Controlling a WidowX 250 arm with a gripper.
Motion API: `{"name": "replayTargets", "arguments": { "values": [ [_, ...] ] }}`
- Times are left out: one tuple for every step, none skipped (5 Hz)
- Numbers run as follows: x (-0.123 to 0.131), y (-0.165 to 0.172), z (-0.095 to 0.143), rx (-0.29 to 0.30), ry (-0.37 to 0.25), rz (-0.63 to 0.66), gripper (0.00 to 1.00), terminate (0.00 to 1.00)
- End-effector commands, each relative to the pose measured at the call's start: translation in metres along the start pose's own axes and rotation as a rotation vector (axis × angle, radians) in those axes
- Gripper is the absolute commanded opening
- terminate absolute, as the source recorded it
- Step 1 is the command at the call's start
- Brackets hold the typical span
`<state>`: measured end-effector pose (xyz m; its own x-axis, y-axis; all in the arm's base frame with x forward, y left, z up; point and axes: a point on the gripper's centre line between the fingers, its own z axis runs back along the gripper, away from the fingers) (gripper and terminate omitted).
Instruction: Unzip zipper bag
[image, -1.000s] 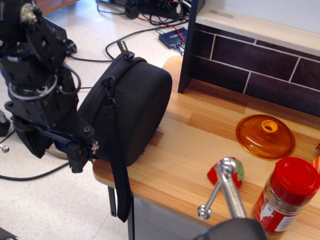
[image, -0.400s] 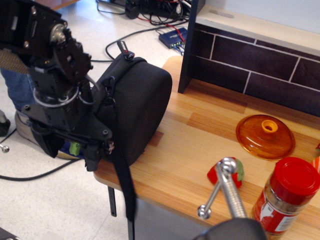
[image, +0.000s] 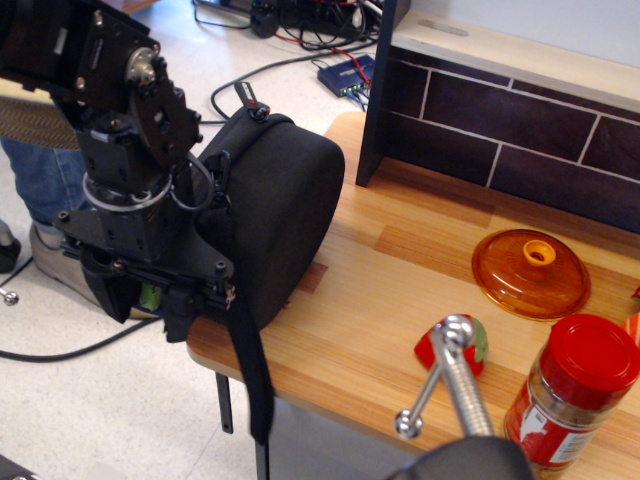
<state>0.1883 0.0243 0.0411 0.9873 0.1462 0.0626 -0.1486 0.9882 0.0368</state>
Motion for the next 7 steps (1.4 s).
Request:
{"name": "replayTargets", "arguments": {
  "values": [
    [0.015, 0.001, 0.013, -0.010, -0.056, 0.055, 0.00, 0.00],
    [0.015, -0.005, 0.033, -0.049, -0.066, 0.076, 0.00, 0.00],
    [0.022, -0.009, 0.055, -0.079, -0.092, 0.114, 0.00, 0.00],
    [0.034, -0.009, 0.074, -0.115, -0.112, 0.160, 0.00, 0.00],
    [0.052, -0.008, 0.091, -0.133, -0.095, 0.206, 0.00, 0.00],
    [0.066, -0.003, 0.105, -0.157, -0.085, 0.256, 0.00, 0.00],
    [0.071, -0.001, 0.108, -0.153, -0.056, 0.264, 0.00, 1.00]
  ]
}}
